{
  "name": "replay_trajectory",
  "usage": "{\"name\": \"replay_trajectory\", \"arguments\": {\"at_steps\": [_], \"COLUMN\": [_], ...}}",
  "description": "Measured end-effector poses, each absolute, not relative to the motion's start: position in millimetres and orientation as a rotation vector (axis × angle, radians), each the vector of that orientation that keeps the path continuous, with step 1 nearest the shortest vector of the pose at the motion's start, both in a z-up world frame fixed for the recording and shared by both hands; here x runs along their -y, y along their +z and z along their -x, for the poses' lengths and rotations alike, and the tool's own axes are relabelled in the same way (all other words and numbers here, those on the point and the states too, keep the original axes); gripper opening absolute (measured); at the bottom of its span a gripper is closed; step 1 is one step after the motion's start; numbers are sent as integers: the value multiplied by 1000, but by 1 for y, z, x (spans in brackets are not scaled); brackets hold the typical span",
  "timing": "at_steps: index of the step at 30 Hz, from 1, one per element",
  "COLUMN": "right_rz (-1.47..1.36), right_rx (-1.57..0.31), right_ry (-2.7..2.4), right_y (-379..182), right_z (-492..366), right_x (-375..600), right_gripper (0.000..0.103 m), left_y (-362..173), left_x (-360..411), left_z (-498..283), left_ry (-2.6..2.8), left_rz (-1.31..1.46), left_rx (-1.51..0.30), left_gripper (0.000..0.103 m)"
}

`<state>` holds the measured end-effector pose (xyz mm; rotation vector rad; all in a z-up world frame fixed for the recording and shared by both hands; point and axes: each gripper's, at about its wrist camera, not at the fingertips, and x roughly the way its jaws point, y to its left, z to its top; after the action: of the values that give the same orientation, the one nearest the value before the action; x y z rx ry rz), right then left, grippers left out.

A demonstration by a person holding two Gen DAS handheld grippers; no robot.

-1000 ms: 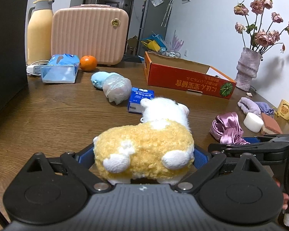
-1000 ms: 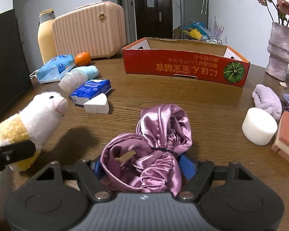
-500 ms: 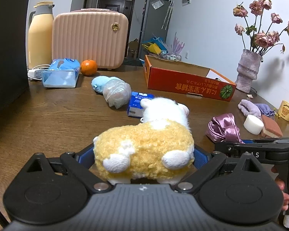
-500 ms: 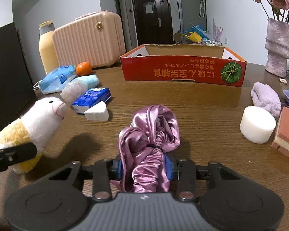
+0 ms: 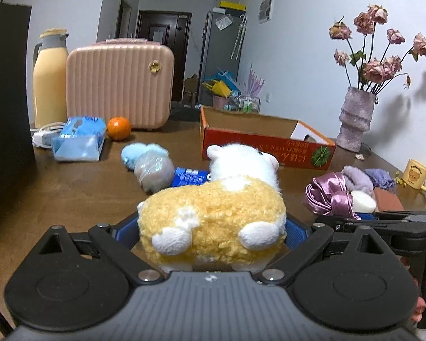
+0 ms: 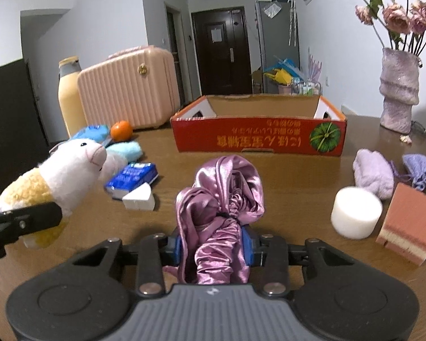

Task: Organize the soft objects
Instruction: 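Carry the sheep and scrunchie with both grippers over the cardboard box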

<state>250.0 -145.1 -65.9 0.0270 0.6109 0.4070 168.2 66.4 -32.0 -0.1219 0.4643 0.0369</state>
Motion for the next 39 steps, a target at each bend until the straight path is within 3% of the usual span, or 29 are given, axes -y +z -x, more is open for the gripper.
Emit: {"name": "replay_trajectory", "arguments": {"at_steps": [19,39], "right_rz": [-43,-77], "right_rx": [-477,-450], "right_ry": [363,315], "right_y": [-21,-7], "right_z": [-277,-366], "right_x": [164,167], "right_gripper": [38,38], "left_y": [21,43], "left_x": [-34,-13], "left_z": [-212,-299], "left_ry": [26,51], "left_rz": [143,194], "left_rx": [-358,-326], "left_gripper": [98,98]}}
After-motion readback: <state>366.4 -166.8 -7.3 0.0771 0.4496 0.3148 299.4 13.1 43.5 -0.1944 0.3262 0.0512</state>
